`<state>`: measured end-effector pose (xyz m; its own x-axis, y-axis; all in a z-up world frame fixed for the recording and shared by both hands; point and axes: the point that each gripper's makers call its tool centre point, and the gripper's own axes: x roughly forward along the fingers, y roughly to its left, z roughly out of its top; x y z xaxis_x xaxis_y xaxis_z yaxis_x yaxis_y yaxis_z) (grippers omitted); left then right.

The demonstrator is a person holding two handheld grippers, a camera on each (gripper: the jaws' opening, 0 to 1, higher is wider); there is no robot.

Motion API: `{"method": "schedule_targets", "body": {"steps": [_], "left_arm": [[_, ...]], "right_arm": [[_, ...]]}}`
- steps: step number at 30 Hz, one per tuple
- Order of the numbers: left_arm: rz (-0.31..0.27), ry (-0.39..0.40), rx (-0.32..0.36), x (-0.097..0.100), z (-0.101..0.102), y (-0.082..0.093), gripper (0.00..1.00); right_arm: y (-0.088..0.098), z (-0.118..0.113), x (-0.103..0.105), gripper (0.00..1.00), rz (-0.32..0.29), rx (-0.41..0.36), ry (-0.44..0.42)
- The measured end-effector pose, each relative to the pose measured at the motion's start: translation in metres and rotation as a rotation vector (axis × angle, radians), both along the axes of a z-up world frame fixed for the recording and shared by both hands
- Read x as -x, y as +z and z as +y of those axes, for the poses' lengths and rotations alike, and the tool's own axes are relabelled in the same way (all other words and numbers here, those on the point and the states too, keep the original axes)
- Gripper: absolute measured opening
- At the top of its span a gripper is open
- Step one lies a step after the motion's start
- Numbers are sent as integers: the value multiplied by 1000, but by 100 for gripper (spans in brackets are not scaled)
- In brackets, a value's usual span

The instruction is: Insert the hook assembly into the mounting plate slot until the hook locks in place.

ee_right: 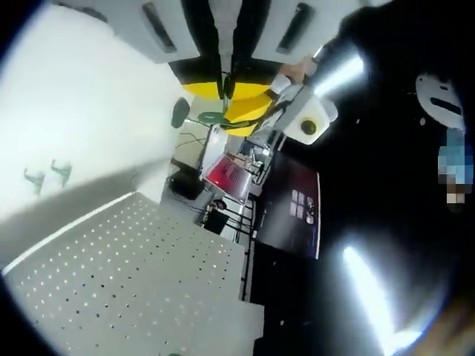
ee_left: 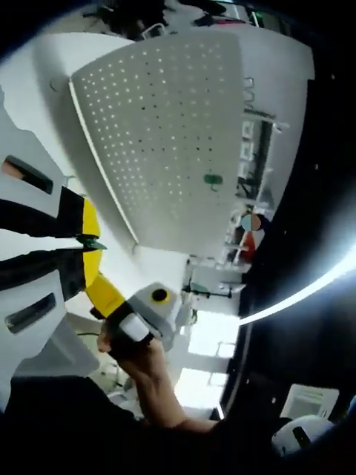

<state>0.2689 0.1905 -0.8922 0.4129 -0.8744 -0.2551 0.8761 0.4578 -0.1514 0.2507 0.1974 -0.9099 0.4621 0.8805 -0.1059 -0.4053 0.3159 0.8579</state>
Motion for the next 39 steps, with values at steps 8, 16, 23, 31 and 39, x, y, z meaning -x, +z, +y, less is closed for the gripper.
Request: {"method": "schedule_targets", "body": {"steps": [8,16,23,31,39], "left_arm": [[127,226,-236,-31,37,-50,2],[519,367,144,-29,42,-62,2],[619,353,204,-18,29,-59,2],[650,345,220,-13,21,-58,1],[652,349,268,-14,20,-52,1]], "right_arm": [[-1,-14,-11,7,-302,396,7],[-5,-1,-7,8,-604,681,76],[-23,14,-7,8,-695,803,136],[-28,18,-12,6,-718,832,149],[-25,18,-15,3,-752,863,147]]}}
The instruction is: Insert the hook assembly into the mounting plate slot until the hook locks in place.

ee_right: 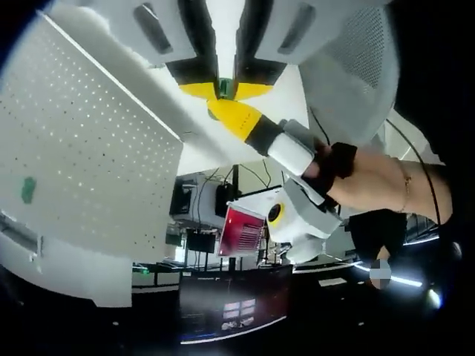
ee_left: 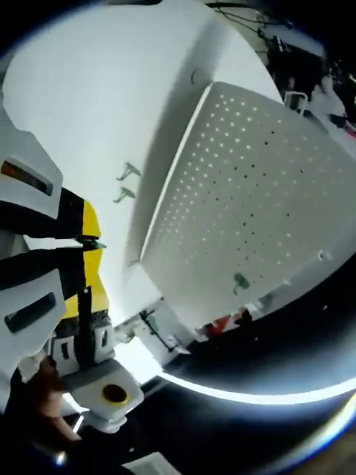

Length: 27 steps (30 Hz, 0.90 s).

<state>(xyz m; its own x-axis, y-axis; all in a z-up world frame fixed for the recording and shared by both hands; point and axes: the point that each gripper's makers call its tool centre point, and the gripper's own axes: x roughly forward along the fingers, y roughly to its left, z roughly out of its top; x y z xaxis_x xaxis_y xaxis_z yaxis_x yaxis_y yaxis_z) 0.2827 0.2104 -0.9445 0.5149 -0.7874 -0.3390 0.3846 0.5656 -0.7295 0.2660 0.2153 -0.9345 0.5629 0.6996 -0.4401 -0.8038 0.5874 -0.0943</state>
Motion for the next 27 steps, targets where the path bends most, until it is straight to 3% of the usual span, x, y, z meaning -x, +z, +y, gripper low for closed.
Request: {"method": "schedule_targets", "body": {"steps": [9,12,14,22,24,27], "left_arm": [[8,-6,23,0,0,5,2],[1,-12,55,0,0,10,3],[-42,-22,65,0,-1,13,3],[-136,-41,42,-1,-3,22,5],[-220,-54,-36,-4,2,19,6],[-263,-52,-95,-5,6,18,12]], "right_arm": [[5,0,-1,0,-13,1,-3],[11,-2,-1,0,6,-63,-30],[13,-4,-2,0,35,-99,-54],[19,-7,-4,0,47,-104,-47],[18,-9,-7,0,40,-96,-55],[15,-15,-11,0,61,-110,-88]]}}
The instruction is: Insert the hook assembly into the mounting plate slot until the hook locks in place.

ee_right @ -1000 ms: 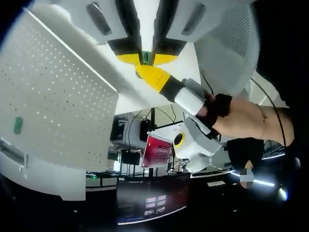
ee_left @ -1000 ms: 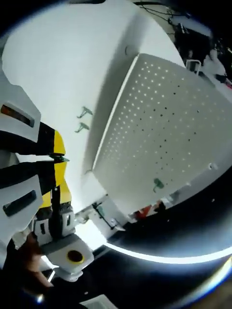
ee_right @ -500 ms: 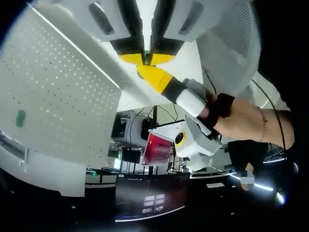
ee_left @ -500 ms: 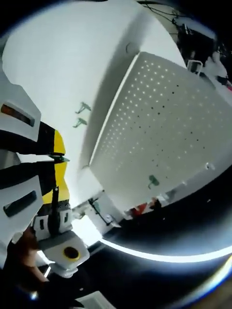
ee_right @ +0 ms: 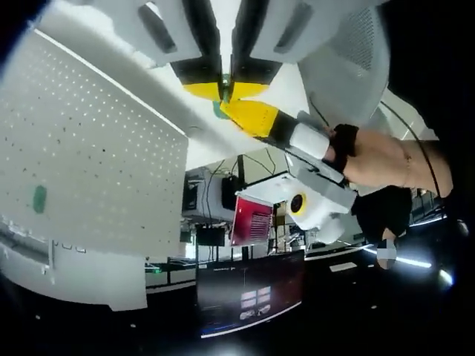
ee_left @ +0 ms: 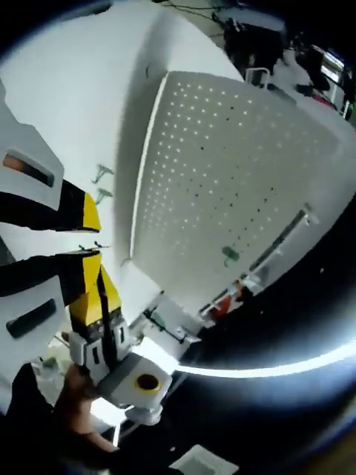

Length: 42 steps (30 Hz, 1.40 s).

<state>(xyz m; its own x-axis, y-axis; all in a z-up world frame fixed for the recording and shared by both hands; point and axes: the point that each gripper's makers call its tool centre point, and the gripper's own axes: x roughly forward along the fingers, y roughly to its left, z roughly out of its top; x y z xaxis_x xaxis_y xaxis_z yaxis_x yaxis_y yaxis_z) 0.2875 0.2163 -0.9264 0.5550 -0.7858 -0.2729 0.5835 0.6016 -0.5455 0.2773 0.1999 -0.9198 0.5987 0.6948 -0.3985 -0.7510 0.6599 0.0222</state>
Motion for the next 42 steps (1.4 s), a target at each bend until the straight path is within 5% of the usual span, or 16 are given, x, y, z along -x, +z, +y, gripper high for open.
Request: {"method": "schedule_targets", "body": {"steps": [2,6,9,11,14,22,26,35,42], "left_arm": [[2,3,1,1,2,1,16],[-109,2,-155,-5,14,-6,21],[-96,-5,-103,-3,12,-1,31],[-65,2,-75,-2,10,-1,48],[-102,-16,-113,1,5,-1,73],[-147,-72,-89,11,-17,11,95],[-173,-76,-88,15,-26,14,98],[-164,-70,-125,17,-20,3,100],[-158,-18,-85,11,-7,7,100]], "right_arm": [[-1,-5,-2,0,15,-20,-18],[-2,-13,-7,0,21,-37,-37],[0,-20,-13,0,30,-65,-71],[0,-22,-15,0,34,-73,-79],[3,-25,-18,0,15,-75,-78],[16,-26,-27,0,-4,-135,-102],[21,-26,-30,0,-24,-164,-121],[44,-44,-48,0,-206,-184,-238],[66,-84,-88,0,-338,-183,-422]]}}
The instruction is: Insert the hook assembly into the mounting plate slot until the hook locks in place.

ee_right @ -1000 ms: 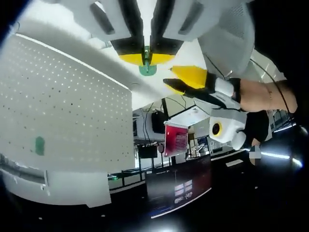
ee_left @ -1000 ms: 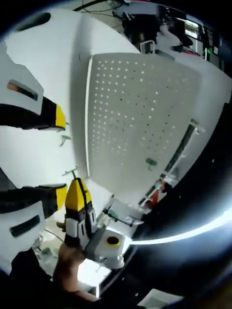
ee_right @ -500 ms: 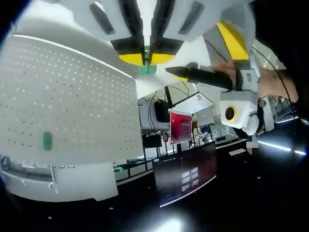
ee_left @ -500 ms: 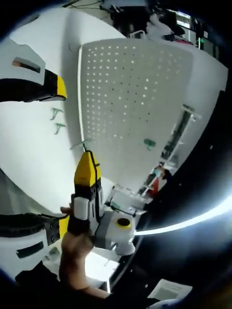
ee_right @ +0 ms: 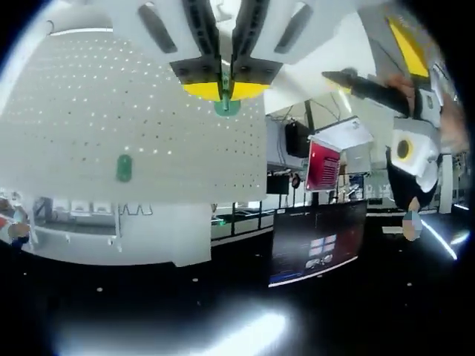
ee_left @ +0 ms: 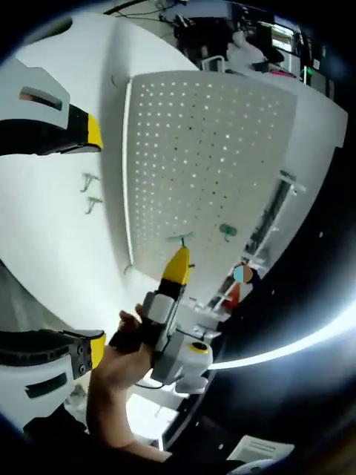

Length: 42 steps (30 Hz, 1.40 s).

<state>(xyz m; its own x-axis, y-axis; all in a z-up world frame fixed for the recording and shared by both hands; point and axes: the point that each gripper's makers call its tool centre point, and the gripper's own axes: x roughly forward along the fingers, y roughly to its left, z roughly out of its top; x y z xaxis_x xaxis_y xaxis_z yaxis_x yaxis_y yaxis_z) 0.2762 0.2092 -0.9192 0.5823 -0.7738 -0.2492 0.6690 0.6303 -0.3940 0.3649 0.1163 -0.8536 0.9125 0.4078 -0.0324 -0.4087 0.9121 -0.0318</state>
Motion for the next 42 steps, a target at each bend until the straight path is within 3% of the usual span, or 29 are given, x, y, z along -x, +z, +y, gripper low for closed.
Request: {"method": "schedule_targets", "body": {"steps": [10,16,26,31,42], "left_arm": [[13,44,-5,-8,20,-6,100],[21,58,-14,-10,28,-8,99],[40,92,-13,-14,38,-11,96],[41,101,18,-15,38,-8,96],[52,115,8,-20,43,-13,94]], "right_arm": [[19,-51,-45,0,-71,-5,-158],[29,-74,-61,0,-103,-3,-220],[46,-113,-86,0,-140,-64,-343],[52,-121,-95,0,-161,-64,-371],[67,-131,-110,0,-220,-85,-408]]}}
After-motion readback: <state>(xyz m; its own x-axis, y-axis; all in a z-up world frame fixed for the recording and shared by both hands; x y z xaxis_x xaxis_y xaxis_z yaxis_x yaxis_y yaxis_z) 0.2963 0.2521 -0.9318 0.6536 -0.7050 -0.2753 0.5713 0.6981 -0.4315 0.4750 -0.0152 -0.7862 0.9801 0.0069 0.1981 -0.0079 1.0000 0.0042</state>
